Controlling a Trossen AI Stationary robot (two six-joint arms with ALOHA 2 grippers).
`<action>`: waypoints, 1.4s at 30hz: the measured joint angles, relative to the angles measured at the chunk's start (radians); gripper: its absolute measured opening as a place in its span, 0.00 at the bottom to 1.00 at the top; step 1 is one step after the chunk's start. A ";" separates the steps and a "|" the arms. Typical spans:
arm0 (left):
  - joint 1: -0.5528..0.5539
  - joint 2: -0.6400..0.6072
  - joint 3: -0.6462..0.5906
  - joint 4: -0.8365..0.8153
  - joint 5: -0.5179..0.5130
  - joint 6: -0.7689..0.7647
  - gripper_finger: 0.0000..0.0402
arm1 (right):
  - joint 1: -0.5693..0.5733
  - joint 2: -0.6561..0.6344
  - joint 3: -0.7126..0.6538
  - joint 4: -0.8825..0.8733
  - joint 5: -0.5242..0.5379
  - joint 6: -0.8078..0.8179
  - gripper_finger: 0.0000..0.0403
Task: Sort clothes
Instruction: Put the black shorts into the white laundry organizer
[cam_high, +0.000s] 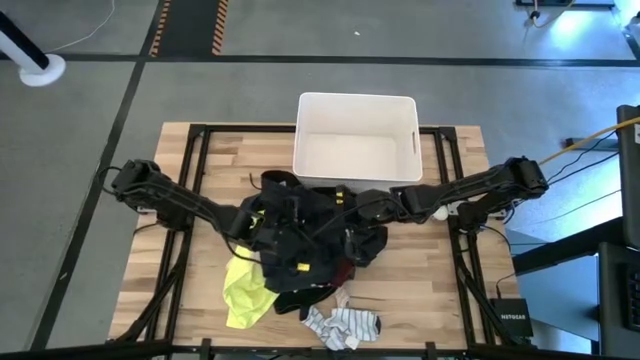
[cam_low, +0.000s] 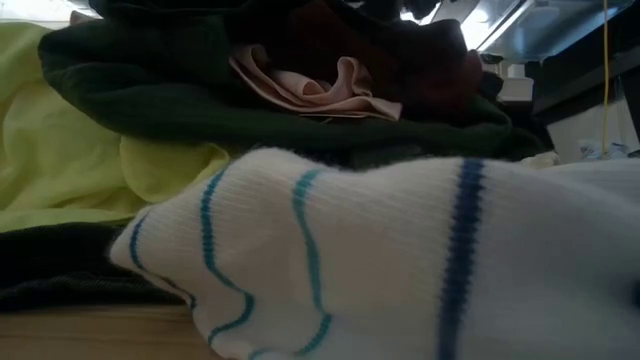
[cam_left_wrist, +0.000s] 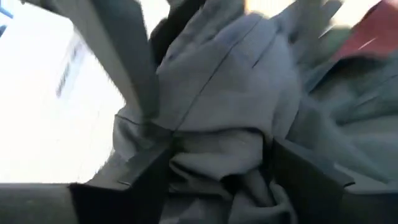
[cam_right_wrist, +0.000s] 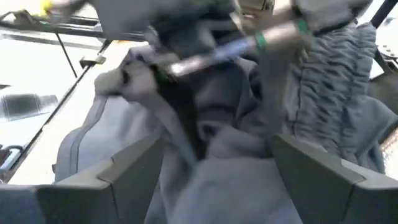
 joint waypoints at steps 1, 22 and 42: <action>0.008 0.000 -0.012 0.005 0.000 -0.009 0.60 | 0.000 0.004 0.000 0.012 0.000 0.000 0.79; 0.015 -0.107 0.095 0.070 0.007 0.272 0.02 | 0.243 -0.268 0.132 -0.469 0.398 0.111 0.79; 0.351 -0.272 0.215 0.578 0.192 0.723 0.01 | 0.340 -0.277 0.130 -0.636 0.613 0.342 0.79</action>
